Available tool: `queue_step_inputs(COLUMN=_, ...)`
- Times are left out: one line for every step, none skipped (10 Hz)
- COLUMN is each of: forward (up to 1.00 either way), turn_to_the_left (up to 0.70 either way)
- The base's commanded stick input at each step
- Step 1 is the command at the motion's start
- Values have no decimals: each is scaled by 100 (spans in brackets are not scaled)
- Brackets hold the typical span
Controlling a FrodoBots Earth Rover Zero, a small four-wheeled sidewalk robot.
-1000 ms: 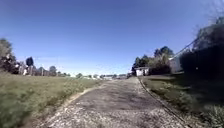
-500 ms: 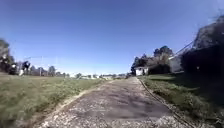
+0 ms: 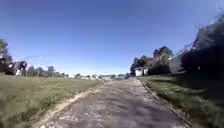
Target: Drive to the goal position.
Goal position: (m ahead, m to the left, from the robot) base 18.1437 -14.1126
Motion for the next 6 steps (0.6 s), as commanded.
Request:
queue_step_inputs(forward=50, turn_to_the_left=0)
queue_step_inputs(forward=50, turn_to_the_left=0)
queue_step_inputs(forward=50, turn_to_the_left=0)
queue_step_inputs(forward=50, turn_to_the_left=0)
queue_step_inputs(forward=50, turn_to_the_left=0)
queue_step_inputs(forward=50, turn_to_the_left=0)
